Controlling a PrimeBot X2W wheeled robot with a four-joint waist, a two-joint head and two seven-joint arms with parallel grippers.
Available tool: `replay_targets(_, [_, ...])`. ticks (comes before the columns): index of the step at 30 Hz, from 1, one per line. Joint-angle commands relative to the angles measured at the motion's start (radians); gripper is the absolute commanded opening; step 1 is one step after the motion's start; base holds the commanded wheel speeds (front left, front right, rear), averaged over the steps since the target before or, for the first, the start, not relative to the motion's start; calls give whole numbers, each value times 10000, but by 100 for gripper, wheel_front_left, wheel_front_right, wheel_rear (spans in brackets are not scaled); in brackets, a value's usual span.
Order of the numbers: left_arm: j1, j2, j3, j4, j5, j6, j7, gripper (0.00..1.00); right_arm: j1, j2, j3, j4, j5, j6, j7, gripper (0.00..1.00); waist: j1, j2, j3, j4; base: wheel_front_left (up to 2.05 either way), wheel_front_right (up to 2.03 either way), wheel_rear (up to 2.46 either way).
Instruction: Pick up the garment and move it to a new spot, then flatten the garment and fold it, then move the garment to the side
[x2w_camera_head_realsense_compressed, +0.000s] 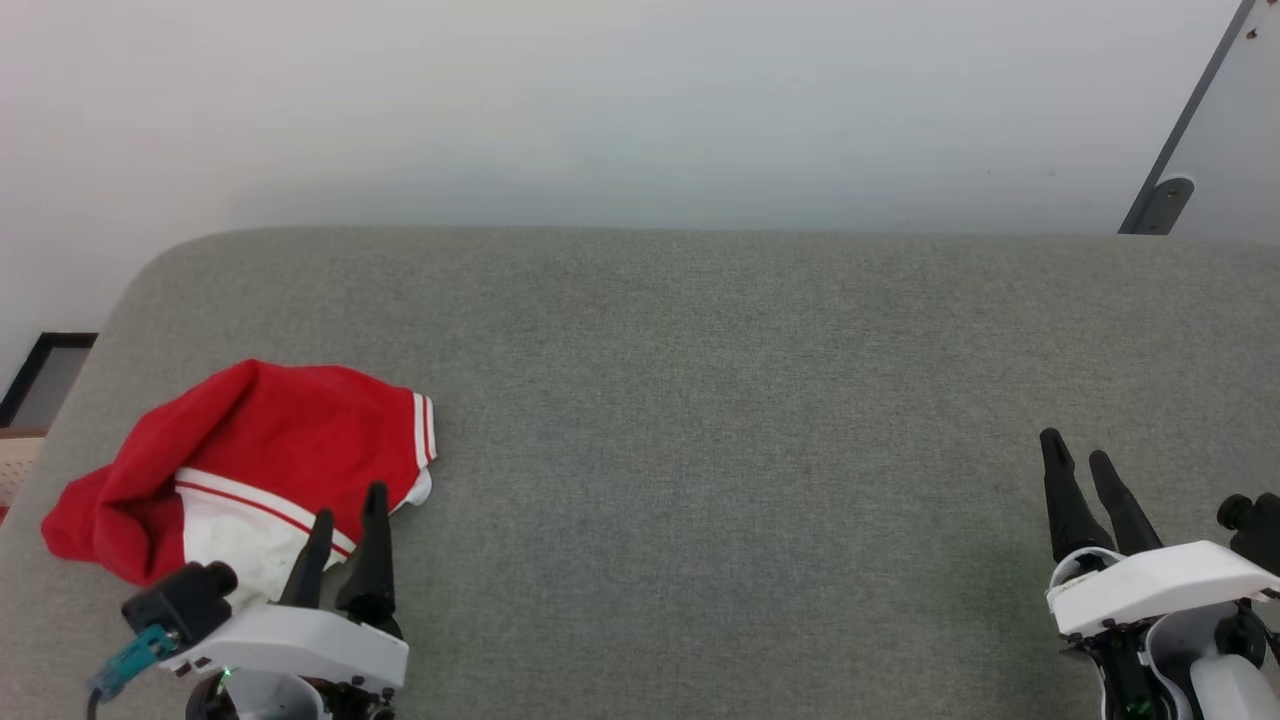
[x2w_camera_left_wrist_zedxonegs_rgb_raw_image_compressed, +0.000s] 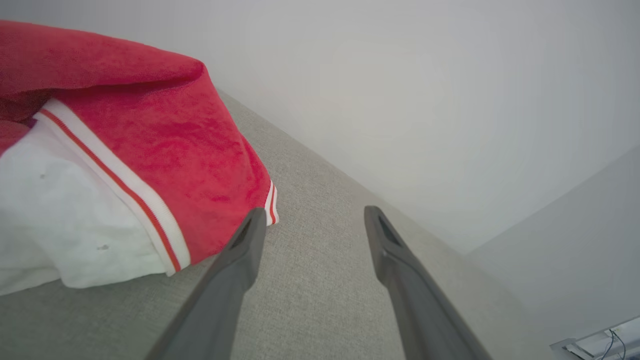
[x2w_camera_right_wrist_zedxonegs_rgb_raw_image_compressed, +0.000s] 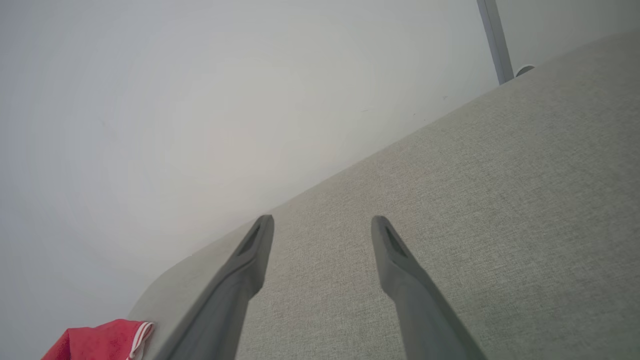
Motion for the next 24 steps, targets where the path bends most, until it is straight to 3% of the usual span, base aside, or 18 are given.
replay_targets(1, [-178,148,-104,-108,399,85,-87,100,-360,-4,4,-45,-454,-4,-119,100,0,-1,-3,-4,0,0,0])
replay_targets(24, [-266,481,-656,195,2640,548,-726,100,-844,109,-346,764,-3758,-6,-758,100,0,-1,-86,-23,0,0,0])
